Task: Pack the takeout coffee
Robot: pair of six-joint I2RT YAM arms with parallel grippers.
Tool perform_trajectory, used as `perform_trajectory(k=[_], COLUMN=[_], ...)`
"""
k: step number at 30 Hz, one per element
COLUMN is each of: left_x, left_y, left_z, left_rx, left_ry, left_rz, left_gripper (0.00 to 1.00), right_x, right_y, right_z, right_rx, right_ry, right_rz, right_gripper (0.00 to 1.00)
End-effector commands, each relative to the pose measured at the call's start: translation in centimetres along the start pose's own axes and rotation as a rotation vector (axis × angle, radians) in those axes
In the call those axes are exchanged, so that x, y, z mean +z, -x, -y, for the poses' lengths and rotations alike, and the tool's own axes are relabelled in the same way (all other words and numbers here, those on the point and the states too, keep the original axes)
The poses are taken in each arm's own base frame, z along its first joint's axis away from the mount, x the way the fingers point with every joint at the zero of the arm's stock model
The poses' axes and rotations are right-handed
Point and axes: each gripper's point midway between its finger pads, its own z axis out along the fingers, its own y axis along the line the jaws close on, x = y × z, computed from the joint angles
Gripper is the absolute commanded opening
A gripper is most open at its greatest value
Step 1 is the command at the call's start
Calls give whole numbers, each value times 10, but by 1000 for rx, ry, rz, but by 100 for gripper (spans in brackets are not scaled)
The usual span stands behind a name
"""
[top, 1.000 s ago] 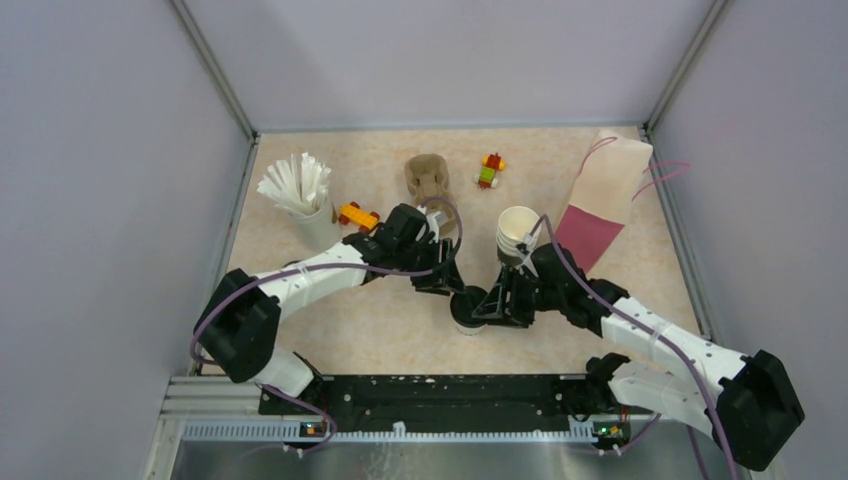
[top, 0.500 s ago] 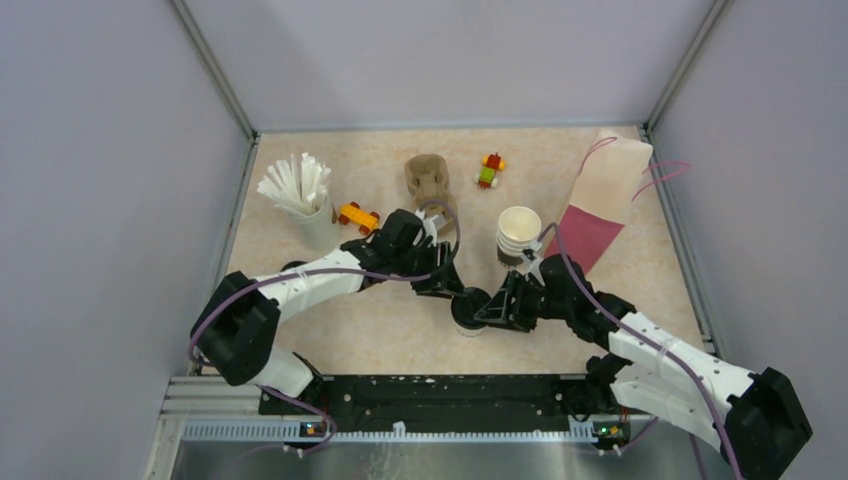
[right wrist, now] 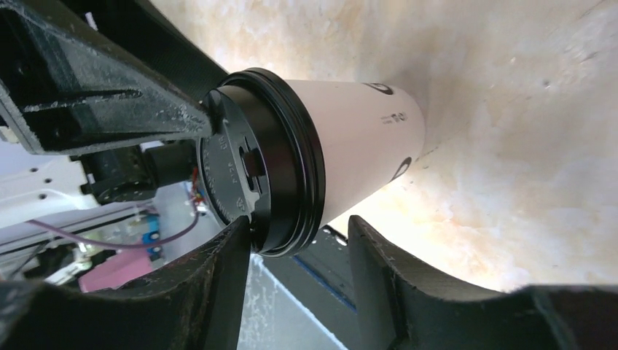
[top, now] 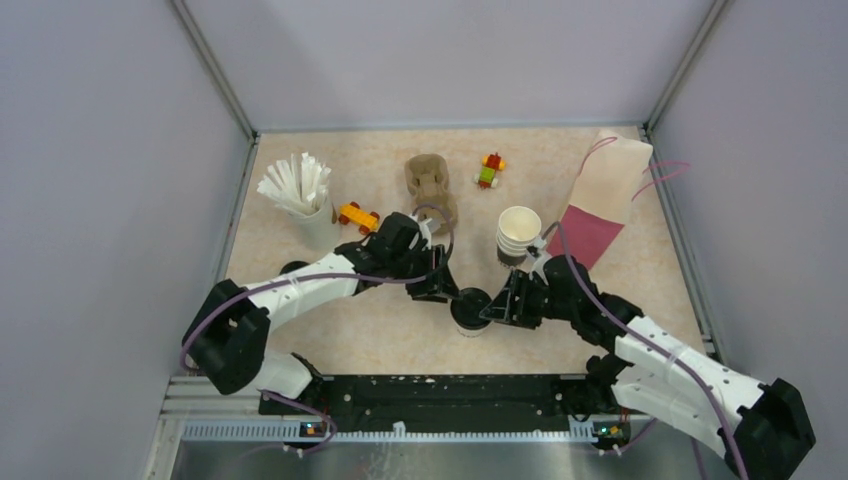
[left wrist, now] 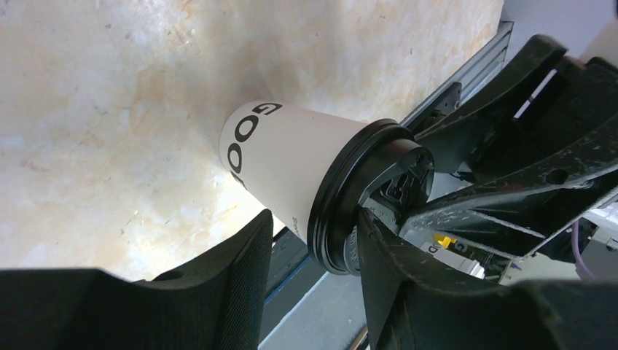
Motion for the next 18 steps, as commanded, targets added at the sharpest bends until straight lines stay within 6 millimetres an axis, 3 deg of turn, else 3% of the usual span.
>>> perform_trajectory(k=[1, 10, 14, 18], left_x=[-11, -21, -24, -29], left_y=[-23, -28, -27, -22], left_z=[-35, -19, -13, -5], left_rx=[-74, -120, -126, -105], left_ry=[177, 116, 97, 89], left_rz=[-46, -41, -40, -21], left_gripper=[51, 50, 50, 58], right_x=[-2, 3, -1, -7], right_y=[9, 33, 40, 41], right_z=[32, 11, -1, -17], right_rx=[-127, -250, -284, -274], right_ry=[-201, -187, -159, -124], right_rz=[7, 1, 2, -17], right_gripper=[51, 52, 59, 62])
